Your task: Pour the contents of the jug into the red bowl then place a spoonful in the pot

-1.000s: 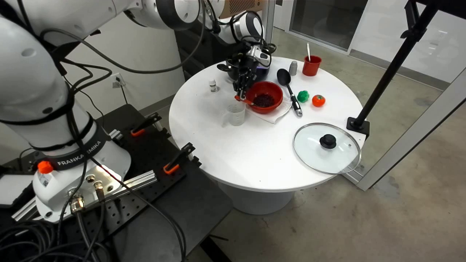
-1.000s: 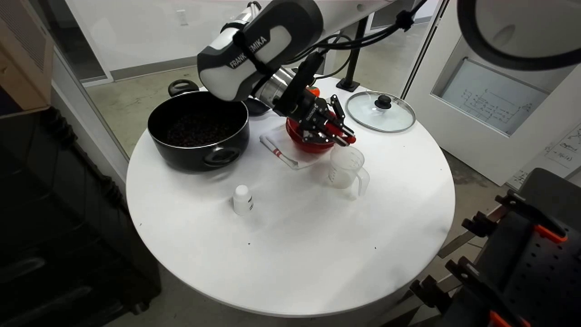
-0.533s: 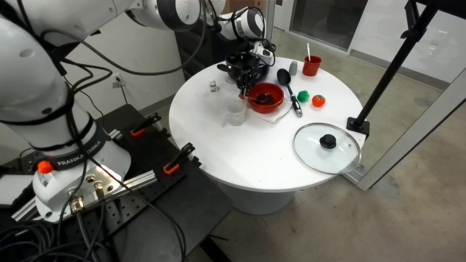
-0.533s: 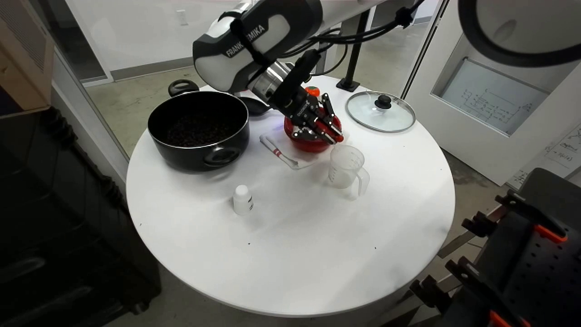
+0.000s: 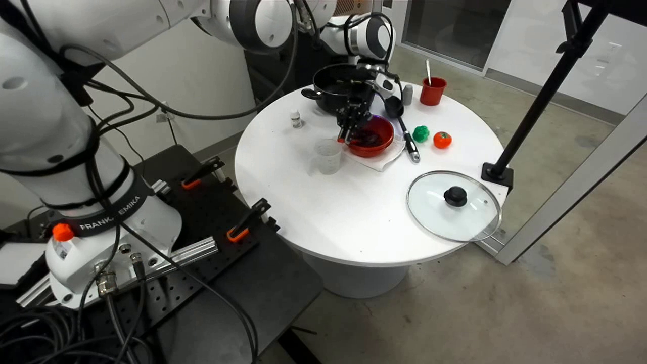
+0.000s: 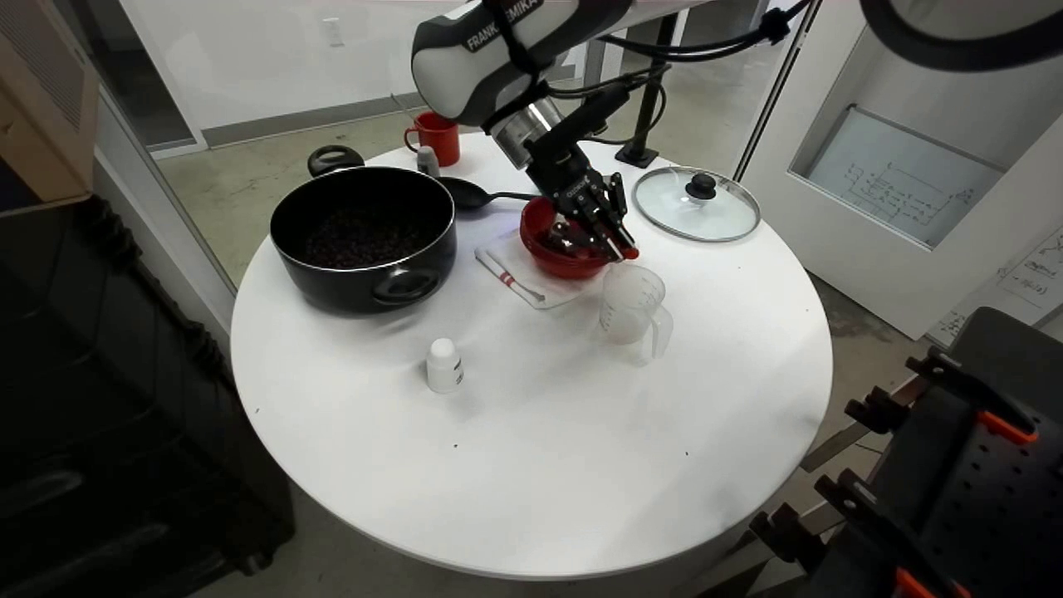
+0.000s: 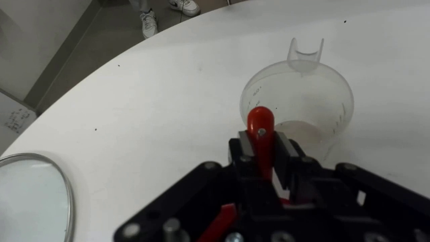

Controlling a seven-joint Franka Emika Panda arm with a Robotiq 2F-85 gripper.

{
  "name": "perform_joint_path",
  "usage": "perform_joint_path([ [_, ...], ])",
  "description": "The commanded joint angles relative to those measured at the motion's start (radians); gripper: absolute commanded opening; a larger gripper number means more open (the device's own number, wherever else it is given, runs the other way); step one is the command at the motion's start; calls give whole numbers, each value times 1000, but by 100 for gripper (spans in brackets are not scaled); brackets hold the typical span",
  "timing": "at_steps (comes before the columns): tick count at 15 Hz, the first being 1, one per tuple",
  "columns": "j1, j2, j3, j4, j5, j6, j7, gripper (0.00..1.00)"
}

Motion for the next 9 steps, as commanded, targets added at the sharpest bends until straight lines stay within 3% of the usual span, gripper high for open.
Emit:
perform_joint_path([
  [1,-75,14,48,0,56,21,-90,5],
  [9,-140,-69,118,-90,67,91,-191,5],
])
